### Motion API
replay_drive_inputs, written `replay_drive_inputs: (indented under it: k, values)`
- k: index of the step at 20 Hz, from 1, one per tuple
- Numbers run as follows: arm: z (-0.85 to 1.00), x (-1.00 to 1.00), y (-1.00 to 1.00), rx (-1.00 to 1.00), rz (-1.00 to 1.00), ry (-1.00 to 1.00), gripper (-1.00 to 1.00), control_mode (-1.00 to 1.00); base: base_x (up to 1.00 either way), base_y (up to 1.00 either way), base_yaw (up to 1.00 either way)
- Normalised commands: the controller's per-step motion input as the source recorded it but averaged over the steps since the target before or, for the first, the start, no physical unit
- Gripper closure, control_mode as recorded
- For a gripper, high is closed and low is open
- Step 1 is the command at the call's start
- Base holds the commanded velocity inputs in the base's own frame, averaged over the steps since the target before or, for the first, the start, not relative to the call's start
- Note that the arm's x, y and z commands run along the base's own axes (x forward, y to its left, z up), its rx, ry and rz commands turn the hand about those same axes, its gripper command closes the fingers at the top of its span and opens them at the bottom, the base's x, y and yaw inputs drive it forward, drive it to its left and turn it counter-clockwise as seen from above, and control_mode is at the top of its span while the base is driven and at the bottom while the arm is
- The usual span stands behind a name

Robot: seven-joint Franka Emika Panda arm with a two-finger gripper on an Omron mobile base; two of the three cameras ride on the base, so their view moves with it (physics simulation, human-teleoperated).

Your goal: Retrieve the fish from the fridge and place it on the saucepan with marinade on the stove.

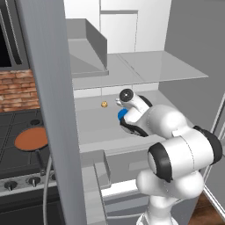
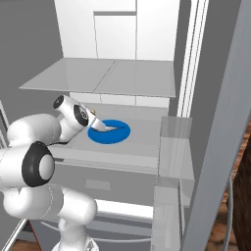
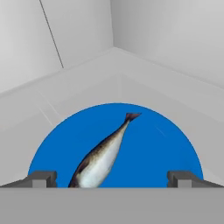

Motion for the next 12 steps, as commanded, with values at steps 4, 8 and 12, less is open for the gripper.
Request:
replay_drive_inputs:
  k: [4, 8, 12]
  values:
    - [-0.01, 0.00, 0.00, 0.00, -0.03, 0.00, -1.00, -1.00, 0.00, 0.00, 0.00]
    - [-0.10, 0.00, 0.00, 0.00, -0.04, 0.00, -1.00, -1.00, 0.00, 0.00, 0.00]
    - [-0.05, 0.00, 0.00, 0.00, -0.04, 0.00, -1.00, -1.00, 0.00, 0.00, 0.00]
